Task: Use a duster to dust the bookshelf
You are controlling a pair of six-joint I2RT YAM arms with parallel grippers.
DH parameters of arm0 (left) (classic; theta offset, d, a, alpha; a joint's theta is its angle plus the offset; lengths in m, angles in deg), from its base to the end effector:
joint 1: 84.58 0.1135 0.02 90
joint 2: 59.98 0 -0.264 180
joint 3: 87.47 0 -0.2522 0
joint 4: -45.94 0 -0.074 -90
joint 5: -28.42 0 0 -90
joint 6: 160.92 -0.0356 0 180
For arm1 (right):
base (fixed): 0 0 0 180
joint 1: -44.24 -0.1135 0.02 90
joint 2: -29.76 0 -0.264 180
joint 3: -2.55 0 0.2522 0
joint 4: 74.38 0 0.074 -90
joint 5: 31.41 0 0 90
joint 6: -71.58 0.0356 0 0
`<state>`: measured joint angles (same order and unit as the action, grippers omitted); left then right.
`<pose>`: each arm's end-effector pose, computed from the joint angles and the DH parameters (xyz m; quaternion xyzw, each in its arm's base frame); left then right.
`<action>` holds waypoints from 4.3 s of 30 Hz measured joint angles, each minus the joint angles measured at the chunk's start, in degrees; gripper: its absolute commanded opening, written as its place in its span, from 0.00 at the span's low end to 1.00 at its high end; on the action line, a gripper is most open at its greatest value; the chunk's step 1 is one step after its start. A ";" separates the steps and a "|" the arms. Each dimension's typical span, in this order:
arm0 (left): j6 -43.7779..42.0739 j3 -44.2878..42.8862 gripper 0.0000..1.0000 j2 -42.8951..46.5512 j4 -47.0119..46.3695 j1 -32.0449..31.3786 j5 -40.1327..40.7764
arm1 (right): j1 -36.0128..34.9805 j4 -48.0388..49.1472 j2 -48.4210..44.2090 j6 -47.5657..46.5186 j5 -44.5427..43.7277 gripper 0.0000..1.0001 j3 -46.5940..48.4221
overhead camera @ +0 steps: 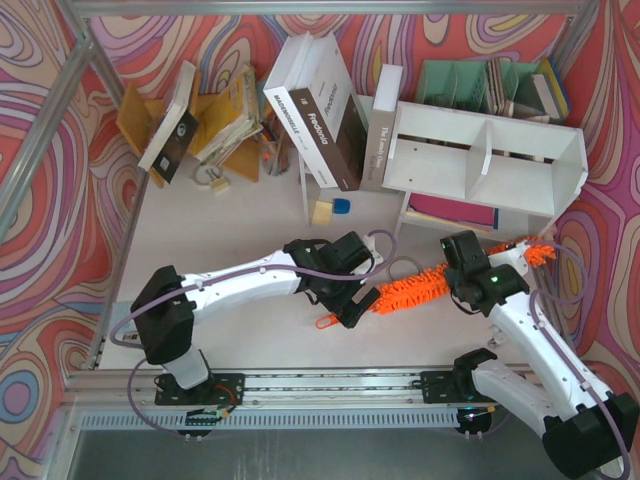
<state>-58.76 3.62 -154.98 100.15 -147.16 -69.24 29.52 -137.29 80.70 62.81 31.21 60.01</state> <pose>0.1560 -0.3110 0.2548 0.4263 0.8653 -0.2065 0.1640 0.1615 0.0255 0.2592 0.5673 0.7403 0.0570 0.3564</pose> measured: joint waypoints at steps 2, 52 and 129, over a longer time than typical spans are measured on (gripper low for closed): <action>-0.28 0.00 0.82 -0.59 -0.33 0.00 1.33 | 0.00 0.02 -0.11 0.00 0.00 0.00 0.24; -5.14 -1.77 0.00 1.97 2.67 -7.85 12.11 | 0.00 -1.86 -3.61 -3.08 -2.34 0.77 8.83; 17.14 17.57 0.00 16.33 -24.24 -27.23 56.06 | 0.00 -2.56 -6.91 -25.75 -10.54 0.81 28.89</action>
<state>-41.62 21.19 -138.65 75.91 -174.40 -13.18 29.52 -139.85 73.80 37.07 20.68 88.91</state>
